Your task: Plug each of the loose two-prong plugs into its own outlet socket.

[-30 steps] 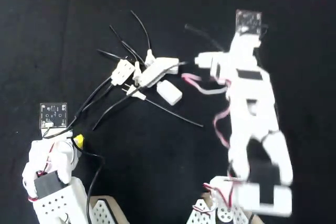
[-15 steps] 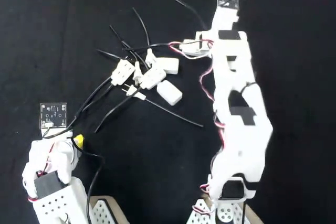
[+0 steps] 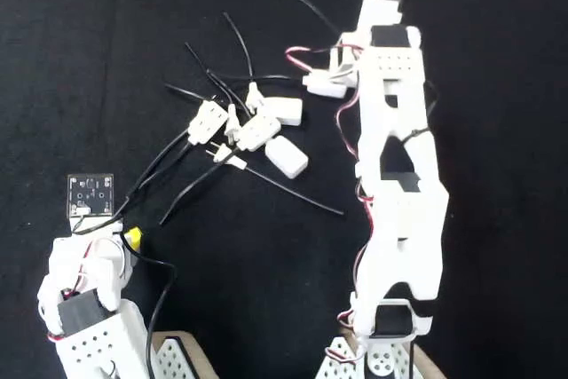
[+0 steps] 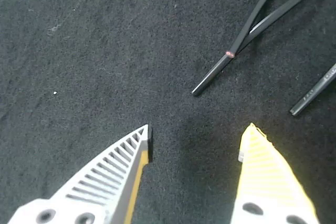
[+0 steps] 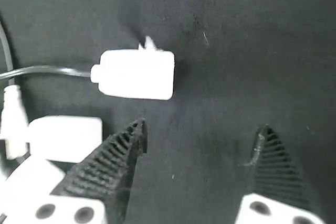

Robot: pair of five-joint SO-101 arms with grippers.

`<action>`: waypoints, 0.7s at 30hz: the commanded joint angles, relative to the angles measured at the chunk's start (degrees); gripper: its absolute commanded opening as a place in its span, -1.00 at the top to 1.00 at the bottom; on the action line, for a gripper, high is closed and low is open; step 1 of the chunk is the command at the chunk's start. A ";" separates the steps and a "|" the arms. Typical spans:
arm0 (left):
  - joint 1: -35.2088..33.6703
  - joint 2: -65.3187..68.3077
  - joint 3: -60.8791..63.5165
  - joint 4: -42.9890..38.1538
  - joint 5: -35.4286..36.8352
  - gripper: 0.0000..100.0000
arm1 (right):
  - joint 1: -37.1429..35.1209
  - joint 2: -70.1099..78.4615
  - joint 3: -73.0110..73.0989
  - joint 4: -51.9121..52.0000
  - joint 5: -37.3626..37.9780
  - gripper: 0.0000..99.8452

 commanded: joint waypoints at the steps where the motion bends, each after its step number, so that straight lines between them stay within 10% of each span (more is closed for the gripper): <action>1: 0.66 -0.18 0.40 -1.14 -0.53 0.45 | -2.55 -3.30 -11.82 10.11 0.79 0.36; 8: 0.48 -0.18 0.40 -1.14 -0.53 0.45 | -4.22 -6.73 -18.86 19.43 0.70 0.37; 21: 0.84 -0.18 0.31 -1.23 -0.35 0.45 | -3.16 -42.15 28.44 18.99 10.55 0.95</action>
